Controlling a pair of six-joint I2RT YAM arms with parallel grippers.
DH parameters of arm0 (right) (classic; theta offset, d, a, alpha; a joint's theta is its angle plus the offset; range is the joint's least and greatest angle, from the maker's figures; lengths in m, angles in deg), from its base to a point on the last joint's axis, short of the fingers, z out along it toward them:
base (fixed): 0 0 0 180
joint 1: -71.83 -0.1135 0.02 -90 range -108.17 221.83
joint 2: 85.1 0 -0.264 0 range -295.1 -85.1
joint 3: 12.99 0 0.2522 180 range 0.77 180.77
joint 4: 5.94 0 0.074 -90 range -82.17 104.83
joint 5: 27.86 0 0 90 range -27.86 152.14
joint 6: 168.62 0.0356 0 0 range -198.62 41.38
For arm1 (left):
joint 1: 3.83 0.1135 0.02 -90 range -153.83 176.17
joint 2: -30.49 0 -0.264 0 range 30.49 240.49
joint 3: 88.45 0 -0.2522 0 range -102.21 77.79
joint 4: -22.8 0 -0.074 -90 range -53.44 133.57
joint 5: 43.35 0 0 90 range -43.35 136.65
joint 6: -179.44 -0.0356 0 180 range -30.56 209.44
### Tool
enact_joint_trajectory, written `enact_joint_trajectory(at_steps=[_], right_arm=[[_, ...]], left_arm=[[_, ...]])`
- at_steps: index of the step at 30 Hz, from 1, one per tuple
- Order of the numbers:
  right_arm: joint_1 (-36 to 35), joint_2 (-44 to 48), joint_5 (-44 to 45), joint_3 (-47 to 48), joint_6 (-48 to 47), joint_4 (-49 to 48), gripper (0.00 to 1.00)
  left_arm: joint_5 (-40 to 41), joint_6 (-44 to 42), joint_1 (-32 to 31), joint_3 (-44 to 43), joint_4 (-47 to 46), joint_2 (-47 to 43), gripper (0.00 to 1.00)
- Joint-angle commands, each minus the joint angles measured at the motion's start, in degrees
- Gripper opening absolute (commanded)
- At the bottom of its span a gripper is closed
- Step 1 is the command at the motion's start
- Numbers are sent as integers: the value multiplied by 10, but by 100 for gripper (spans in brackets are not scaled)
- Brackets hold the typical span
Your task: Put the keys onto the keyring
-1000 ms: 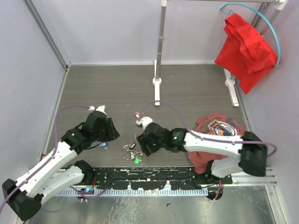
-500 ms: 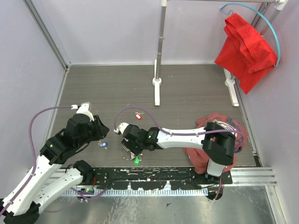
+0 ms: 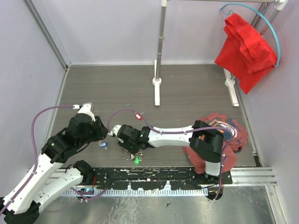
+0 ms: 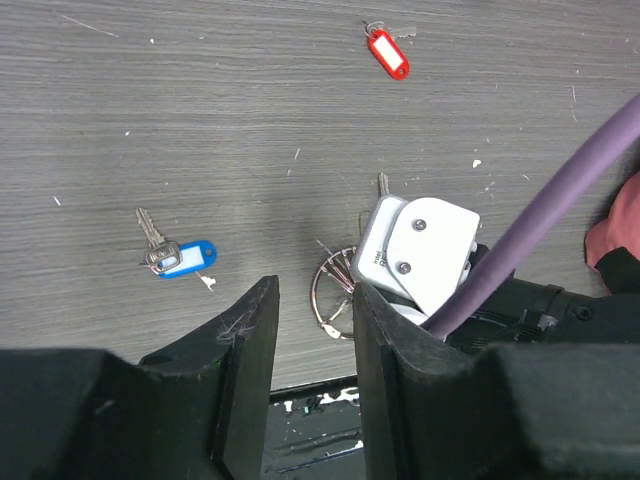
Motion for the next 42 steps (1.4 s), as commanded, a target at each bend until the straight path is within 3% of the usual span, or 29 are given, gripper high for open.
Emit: enact_joint_trajectory(at_steps=[1,16,42], right_arm=[[0,2,26,20,-6,16,29],[1,101,65,-76,37,20,32],[6,58,44,-69,10,24,33]], left_arm=[[2,-7,3,-6,0,-1,43],[-5,-9,2,-9,-4,10,42],[-11,-9,2,-3,-9,11,43]])
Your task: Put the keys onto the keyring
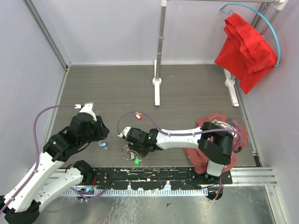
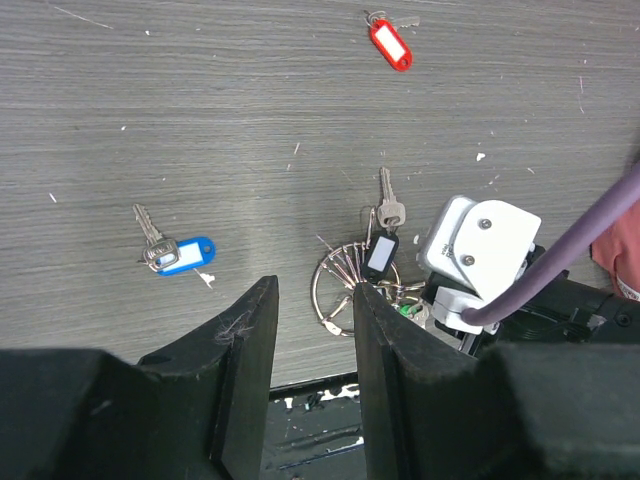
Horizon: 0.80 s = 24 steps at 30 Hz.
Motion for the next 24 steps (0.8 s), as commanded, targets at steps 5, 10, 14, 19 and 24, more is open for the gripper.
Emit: enact_joint_trajectory(at_steps=[5,10,14,19,24], right_arm=[[2,-14,-7,21,-9,-15,33],[2,-22,-9,22,-11,-20,32],[3,-29,-11,26,-15,-23,32],[3,-34,-11,31,-23,-26,32],[2,-36,-17,32,-29,-32,29]], left_arm=[[-4,-8,2,-2,-9,-3,43],[-5,-8,2,-1,-10,-2,43],[-6,-8,2,-2,-10,-3,44],[-5,-8,3,-1,-10,-4,44],[-5,-8,3,-1,-10,-3,44]])
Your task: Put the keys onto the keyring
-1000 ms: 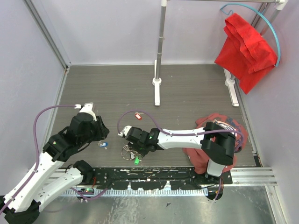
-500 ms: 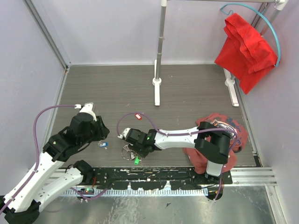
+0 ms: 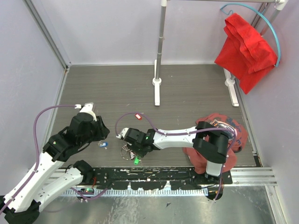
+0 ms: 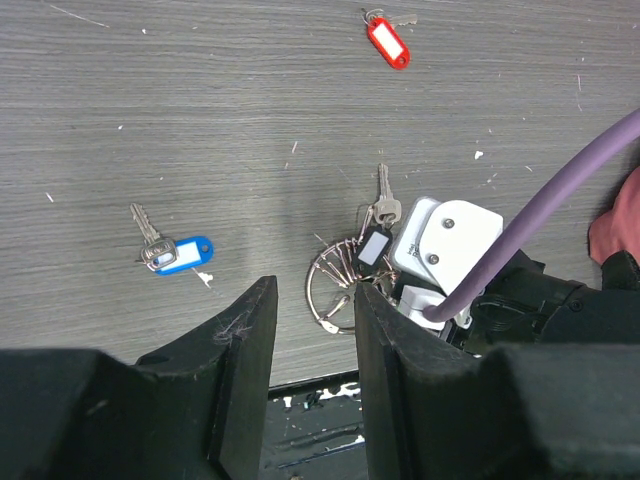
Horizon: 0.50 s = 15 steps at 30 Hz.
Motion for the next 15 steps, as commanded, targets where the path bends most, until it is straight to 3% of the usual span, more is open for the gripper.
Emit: enact_joint_trajectory(at_steps=[1,15], right_arm=[[2,-3,-9,20,-14,-20,28],[2,60,-6,15,-33,-14,1]], left_arm=[[-1,-8,3,-1,-10,-3,44],[-13,-19,2,-2,-21,-2,44]])
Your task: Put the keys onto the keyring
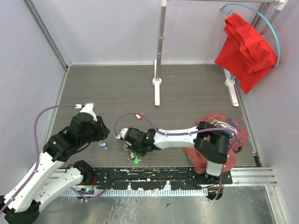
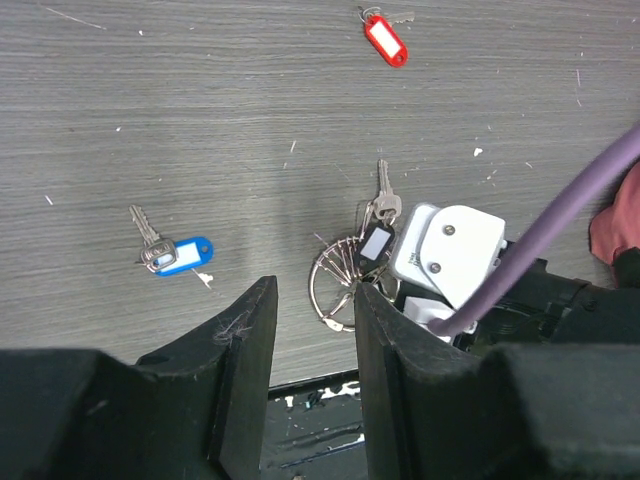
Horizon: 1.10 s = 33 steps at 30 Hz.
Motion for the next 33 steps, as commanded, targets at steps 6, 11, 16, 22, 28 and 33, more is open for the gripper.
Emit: enact_joint_trajectory(at_steps=[6,11,16,22,28,33], right_arm=[[2,118,25,14,-23,23,1],[2,167,19,27,-36,65,1],[2,204,6,67,-50,125,1],[2,247,-14,137,-58,211,1],[2,303,2,184,-51,246,1],[2,376,37,181,-65,212,0]], left_arm=[[-33,-30,2,7,-45,-22,46],[-95,-70,2,9,-101,-42,52],[-168,-117,2,-13,-154,-39,63],[-243,-140,2,-38,-228,-12,68],[-315,-91,3,-52,-311,23,68],[-392,-53,1,-51,-387,50,65]])
